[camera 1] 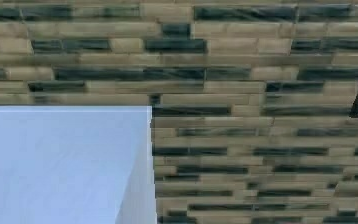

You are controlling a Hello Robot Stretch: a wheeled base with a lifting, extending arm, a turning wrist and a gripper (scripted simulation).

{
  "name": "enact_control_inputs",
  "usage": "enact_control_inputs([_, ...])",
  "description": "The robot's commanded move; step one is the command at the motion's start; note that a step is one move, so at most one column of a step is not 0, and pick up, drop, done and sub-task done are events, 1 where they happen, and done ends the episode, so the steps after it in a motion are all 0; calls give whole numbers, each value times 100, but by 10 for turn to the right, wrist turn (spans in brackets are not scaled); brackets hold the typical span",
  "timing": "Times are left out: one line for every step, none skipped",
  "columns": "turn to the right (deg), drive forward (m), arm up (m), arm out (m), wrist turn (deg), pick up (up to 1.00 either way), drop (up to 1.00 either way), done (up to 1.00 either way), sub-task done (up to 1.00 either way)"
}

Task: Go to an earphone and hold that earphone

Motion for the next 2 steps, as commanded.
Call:
enact_control_inputs([450,0,0,0,0,0,0,0,0])
enact_control_inputs([450,0,0,0,0,0,0,0,0])
